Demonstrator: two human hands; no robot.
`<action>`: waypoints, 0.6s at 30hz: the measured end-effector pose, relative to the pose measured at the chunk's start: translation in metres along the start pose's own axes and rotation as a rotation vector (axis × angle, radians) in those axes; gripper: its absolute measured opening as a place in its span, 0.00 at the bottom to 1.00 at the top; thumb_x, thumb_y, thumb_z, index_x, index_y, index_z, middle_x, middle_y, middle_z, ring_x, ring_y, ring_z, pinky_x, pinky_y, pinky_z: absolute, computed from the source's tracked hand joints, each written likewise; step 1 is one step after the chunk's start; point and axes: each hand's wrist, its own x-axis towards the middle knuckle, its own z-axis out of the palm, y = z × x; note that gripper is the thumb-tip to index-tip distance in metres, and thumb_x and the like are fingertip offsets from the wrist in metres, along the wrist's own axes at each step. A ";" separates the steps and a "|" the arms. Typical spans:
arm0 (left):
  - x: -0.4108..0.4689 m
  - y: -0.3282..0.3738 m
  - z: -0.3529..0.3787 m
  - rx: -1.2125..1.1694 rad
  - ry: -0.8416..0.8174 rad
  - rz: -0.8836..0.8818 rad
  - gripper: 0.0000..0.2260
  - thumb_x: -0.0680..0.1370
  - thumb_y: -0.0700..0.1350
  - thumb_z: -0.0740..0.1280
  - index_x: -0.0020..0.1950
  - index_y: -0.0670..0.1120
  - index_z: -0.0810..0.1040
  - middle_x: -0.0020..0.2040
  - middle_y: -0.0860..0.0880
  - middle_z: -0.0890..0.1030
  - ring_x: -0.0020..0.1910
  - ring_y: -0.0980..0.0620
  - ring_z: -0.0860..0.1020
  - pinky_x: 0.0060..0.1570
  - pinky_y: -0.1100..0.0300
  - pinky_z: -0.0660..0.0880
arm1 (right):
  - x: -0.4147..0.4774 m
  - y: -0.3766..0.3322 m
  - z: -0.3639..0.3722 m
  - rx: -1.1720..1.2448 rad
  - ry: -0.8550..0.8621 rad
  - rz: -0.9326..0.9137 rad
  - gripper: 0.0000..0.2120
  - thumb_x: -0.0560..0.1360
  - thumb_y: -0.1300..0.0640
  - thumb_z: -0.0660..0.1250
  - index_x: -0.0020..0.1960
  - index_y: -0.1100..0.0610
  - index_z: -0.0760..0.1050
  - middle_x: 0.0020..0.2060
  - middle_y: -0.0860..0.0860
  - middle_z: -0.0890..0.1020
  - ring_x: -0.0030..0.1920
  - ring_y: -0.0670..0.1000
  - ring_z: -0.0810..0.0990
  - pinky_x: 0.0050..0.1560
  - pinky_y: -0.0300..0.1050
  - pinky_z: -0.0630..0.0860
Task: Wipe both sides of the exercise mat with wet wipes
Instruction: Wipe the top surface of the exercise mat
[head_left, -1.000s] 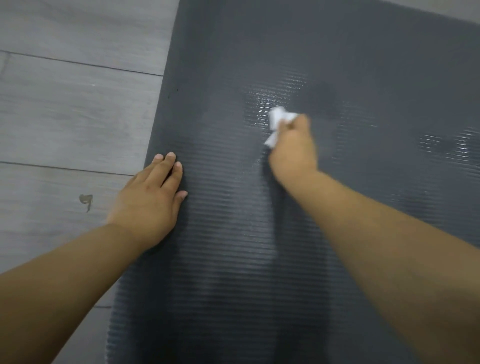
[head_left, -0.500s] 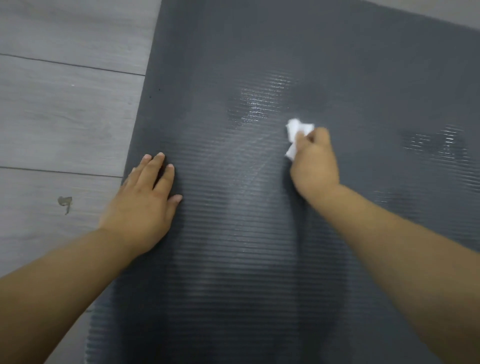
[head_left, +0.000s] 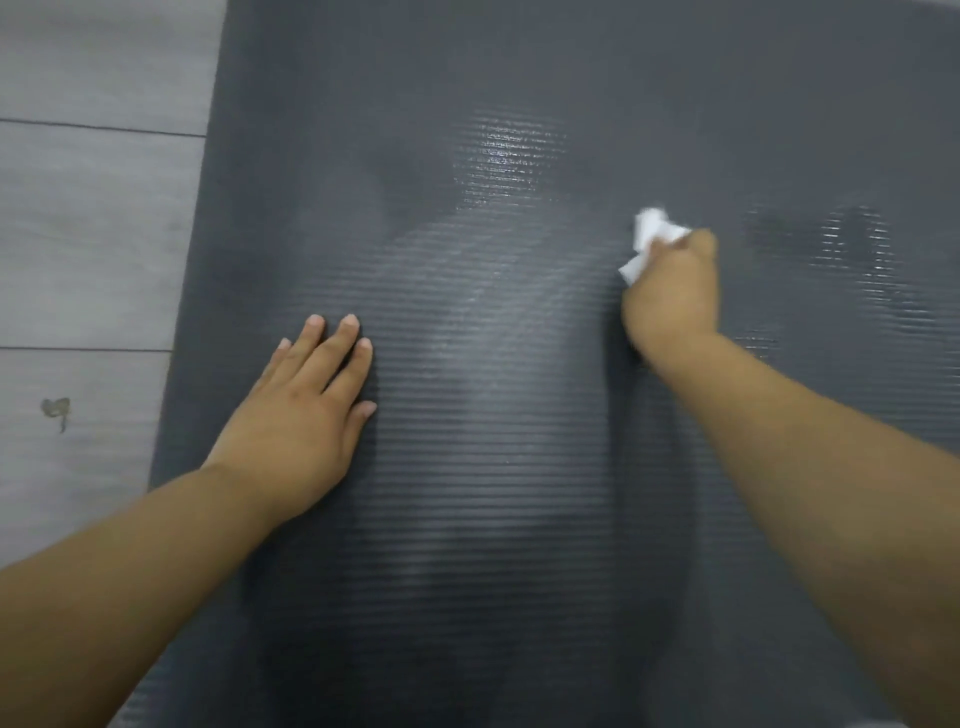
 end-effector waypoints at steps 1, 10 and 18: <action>0.000 0.002 0.000 -0.006 0.008 -0.014 0.25 0.80 0.52 0.54 0.69 0.36 0.69 0.71 0.39 0.66 0.70 0.36 0.63 0.67 0.45 0.58 | -0.018 -0.009 0.005 0.014 0.006 -0.183 0.14 0.79 0.61 0.56 0.62 0.63 0.70 0.59 0.59 0.70 0.55 0.58 0.72 0.52 0.44 0.67; -0.001 0.006 0.001 -0.043 -0.018 -0.071 0.24 0.78 0.46 0.60 0.71 0.36 0.65 0.74 0.39 0.62 0.73 0.36 0.58 0.70 0.44 0.55 | -0.012 0.030 -0.011 -0.153 -0.149 -0.643 0.07 0.79 0.52 0.60 0.46 0.54 0.73 0.44 0.50 0.78 0.44 0.46 0.75 0.43 0.35 0.66; -0.004 0.029 -0.010 -0.071 -0.098 -0.119 0.29 0.80 0.54 0.54 0.77 0.43 0.53 0.78 0.46 0.48 0.76 0.44 0.44 0.73 0.53 0.43 | -0.076 0.018 0.008 0.113 -0.224 -0.540 0.10 0.78 0.52 0.58 0.58 0.49 0.73 0.51 0.49 0.76 0.44 0.44 0.73 0.55 0.43 0.70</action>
